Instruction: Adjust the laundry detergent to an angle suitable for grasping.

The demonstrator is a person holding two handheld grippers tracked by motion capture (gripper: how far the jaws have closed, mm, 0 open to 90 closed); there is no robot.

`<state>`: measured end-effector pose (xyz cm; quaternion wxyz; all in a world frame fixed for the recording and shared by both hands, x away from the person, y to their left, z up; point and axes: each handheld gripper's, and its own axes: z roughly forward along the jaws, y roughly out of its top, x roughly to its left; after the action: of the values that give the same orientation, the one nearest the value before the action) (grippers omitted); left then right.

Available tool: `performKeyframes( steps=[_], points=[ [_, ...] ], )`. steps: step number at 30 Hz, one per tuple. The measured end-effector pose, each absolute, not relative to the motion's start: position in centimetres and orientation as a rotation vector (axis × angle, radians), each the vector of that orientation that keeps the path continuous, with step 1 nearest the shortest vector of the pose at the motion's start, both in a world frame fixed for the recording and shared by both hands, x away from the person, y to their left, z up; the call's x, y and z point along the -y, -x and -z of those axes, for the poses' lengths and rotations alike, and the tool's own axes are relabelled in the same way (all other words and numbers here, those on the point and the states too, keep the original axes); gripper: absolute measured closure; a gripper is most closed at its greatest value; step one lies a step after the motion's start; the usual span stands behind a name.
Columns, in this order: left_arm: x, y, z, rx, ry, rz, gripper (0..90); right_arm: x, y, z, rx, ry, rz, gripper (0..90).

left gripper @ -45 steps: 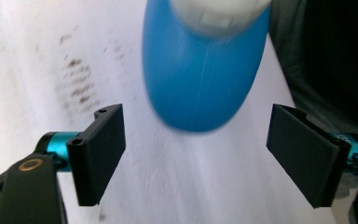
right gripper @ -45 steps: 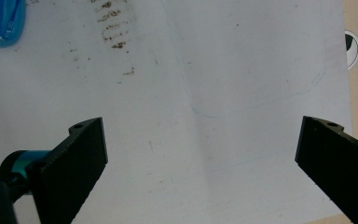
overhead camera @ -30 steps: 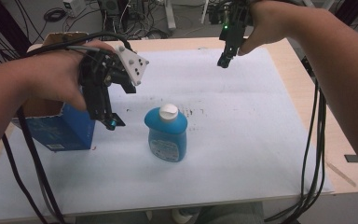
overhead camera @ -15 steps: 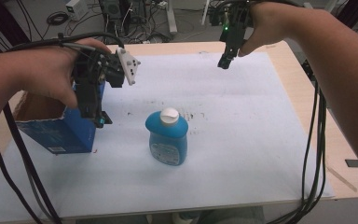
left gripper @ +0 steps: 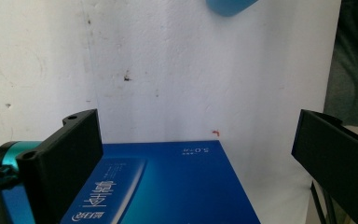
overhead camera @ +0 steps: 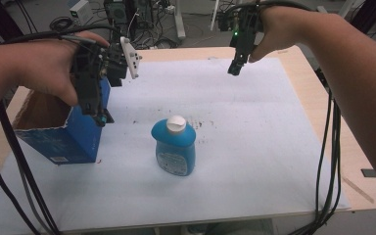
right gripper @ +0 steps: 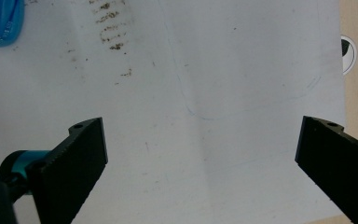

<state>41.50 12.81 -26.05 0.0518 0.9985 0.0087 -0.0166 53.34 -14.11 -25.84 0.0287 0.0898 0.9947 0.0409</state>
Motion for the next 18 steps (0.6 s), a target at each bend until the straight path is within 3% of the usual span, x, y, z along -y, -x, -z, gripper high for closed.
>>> performKeyframes(
  steps=[18],
  points=[
    [-12.5,-41.3,25.6,-0.086,-3.026,0.042,1.7,14.8,-53.7,27.3,-3.073,-0.272,-0.068,1.2]
  ],
)
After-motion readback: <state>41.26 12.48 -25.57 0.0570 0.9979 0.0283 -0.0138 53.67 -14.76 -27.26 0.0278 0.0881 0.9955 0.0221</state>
